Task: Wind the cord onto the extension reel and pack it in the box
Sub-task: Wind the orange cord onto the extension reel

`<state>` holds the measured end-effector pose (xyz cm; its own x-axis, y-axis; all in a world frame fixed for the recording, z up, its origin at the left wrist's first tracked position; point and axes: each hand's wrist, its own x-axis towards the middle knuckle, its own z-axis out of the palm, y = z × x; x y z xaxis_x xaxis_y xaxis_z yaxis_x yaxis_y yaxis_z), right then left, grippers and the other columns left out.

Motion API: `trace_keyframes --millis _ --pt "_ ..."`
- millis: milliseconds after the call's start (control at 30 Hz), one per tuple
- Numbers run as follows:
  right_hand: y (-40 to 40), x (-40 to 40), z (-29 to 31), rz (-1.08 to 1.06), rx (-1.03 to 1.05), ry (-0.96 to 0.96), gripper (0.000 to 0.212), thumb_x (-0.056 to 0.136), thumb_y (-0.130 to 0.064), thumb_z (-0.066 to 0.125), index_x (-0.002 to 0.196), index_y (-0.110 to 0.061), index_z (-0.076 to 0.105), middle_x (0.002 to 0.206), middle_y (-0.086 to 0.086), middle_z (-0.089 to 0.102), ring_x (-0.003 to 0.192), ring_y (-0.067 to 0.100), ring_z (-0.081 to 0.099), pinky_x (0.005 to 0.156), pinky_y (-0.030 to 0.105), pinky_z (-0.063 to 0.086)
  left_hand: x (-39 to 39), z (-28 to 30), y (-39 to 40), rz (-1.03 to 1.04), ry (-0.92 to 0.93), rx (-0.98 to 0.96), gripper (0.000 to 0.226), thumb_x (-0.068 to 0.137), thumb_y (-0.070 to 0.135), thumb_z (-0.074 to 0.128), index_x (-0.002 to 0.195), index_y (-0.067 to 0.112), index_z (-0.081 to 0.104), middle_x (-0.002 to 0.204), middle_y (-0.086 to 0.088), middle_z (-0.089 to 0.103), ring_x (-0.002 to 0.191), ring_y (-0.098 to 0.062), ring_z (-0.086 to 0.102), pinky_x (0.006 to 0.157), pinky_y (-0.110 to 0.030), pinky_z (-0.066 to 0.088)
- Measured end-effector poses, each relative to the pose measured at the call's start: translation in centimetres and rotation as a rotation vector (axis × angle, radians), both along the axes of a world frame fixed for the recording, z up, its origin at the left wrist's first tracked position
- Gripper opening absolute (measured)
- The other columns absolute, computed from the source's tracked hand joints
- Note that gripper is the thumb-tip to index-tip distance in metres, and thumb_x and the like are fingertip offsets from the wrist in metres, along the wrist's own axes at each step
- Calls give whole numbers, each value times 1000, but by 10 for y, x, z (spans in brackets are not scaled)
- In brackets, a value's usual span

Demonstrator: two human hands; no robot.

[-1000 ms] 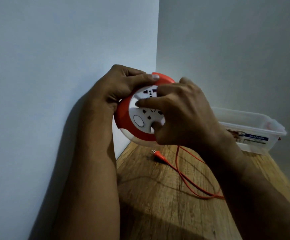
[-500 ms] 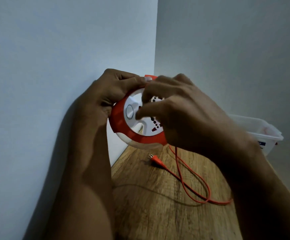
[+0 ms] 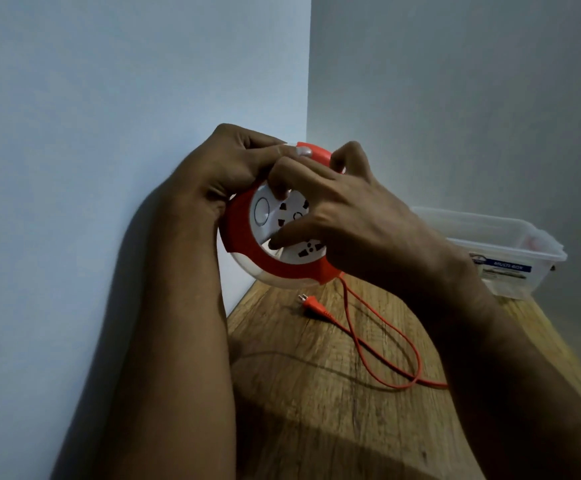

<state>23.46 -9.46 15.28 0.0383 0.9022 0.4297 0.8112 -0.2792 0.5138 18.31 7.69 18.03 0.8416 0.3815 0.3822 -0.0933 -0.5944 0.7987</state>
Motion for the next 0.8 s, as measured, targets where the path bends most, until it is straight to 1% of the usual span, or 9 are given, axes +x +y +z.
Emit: trace_keyframes --millis 133,200,267,300,433,567,633,733,800 --pt "-2 4 1 41 55 -22 55 64 -35 86 116 -38 67 128 8 51 122 32 45 89 51 34 2 0 -2 -18 1 20 25 85 50 75 90 26 82 81 8 80 77 -8 76 74 -24 56" --pt "-2 6 0 60 108 -42 52 66 -38 84 115 -37 68 118 5 58 115 29 52 85 47 35 1 0 -2 -9 11 36 19 87 49 72 85 31 80 72 17 77 66 2 73 59 -11 53" --pt "0 8 -3 77 172 -46 48 68 -40 79 115 -34 69 108 1 65 108 26 58 81 39 33 2 0 -3 -2 14 29 16 86 48 73 81 34 77 66 22 74 59 5 70 48 -7 48" --pt "2 8 -5 87 198 -33 48 67 -39 77 114 -31 70 103 0 69 103 26 61 79 36 33 1 0 -4 -5 17 29 16 85 49 74 82 34 77 68 20 75 59 3 70 48 -8 48" --pt "7 5 -13 103 324 98 49 68 -41 67 109 -16 72 85 5 72 70 25 67 69 33 54 0 0 -5 -9 12 -2 15 82 48 77 82 33 78 69 17 76 58 0 71 46 -8 49" --pt "16 -1 -18 51 575 235 51 76 -53 67 103 -9 73 76 6 73 57 21 65 69 26 51 1 -1 -1 19 -39 -64 23 81 53 75 83 31 79 74 12 78 62 -6 74 59 -21 55" --pt "16 -7 -15 -1 543 246 50 80 -55 66 102 -11 73 79 6 73 59 20 65 67 26 54 1 -2 2 43 -40 -59 24 82 55 74 82 31 79 74 12 78 64 -8 74 65 -26 56" --pt "3 -12 1 24 437 191 39 80 -46 70 108 -20 71 95 3 70 78 21 64 69 29 49 -1 -2 8 49 -45 -59 28 85 53 73 89 27 81 80 6 80 74 -18 77 75 -36 61" --pt "-6 -12 9 78 317 134 38 78 -33 76 114 -24 69 111 4 64 99 23 59 79 35 44 -3 -2 8 37 -52 -37 26 88 51 71 90 27 80 80 7 79 71 -13 76 67 -28 59"
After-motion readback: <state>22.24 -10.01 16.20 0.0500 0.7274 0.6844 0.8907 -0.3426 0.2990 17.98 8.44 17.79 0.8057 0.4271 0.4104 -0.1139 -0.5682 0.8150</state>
